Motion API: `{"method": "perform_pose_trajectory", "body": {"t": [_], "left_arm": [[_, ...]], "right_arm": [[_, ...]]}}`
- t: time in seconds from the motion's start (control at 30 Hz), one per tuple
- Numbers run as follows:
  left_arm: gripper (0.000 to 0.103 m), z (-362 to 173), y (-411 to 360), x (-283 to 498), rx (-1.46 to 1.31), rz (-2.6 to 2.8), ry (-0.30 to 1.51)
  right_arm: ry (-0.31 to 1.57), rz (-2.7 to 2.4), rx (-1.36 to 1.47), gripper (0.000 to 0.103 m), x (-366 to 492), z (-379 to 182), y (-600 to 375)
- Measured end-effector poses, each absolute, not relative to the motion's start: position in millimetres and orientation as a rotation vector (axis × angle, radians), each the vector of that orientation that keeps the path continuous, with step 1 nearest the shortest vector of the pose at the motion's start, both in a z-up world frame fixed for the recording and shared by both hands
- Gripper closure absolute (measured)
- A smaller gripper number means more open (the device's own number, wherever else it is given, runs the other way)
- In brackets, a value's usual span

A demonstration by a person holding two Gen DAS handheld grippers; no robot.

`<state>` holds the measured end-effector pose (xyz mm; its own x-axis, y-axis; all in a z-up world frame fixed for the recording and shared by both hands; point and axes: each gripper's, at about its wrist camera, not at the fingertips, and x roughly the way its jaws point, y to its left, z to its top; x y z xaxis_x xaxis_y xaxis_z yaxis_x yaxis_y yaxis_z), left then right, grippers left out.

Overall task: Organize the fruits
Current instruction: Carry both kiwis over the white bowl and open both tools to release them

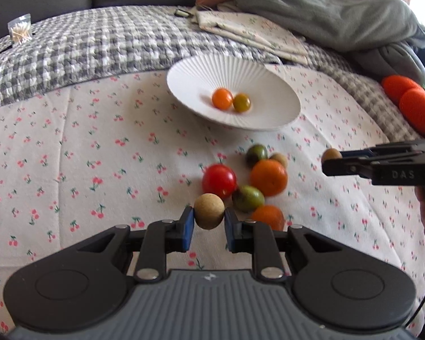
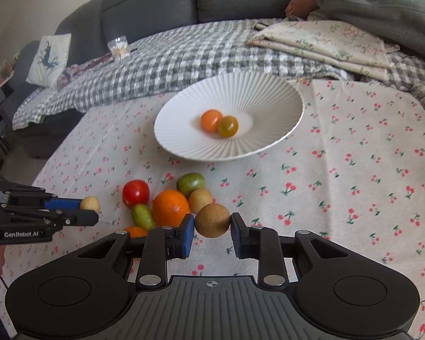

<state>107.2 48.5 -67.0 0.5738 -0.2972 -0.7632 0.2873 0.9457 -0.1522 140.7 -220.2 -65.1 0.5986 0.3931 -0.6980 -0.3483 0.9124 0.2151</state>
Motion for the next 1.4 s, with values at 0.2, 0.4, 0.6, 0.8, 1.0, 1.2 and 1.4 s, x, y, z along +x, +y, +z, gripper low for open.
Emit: {"method": "perform_pose_trajectory", "body": {"t": [0.2,0.4,0.6,0.8,1.0,1.2,1.4], "left_arm": [[0.082,-54,51,117,-0.045,-0.316,0.861],[0.082,-47,51,125,-0.047,-0.291,0.839],[0.082,-39,44,134,-0.032,-0.291,0.802],[0.082,-33,34,147,-0.016,-0.295,0.769],[0.082,-30,20,162,0.006,-0.292,0.745],[0.082,-29,8,177,0.013,-0.289,0.722],[0.082,-33,-6,188,0.037,-0.29,0.712]], "right_arm": [[0.786,0.415,0.071,0.076,141,-53,-228],[0.757,0.402,0.071,0.076,143,-45,-234],[0.73,0.388,0.056,0.076,147,-39,-237],[0.702,0.385,0.039,0.076,152,-33,-235],[0.675,0.359,0.034,0.076,160,-27,-237],[0.655,0.352,0.03,0.076,167,-23,-238],[0.652,0.347,0.04,0.076,177,-24,-237]]}}
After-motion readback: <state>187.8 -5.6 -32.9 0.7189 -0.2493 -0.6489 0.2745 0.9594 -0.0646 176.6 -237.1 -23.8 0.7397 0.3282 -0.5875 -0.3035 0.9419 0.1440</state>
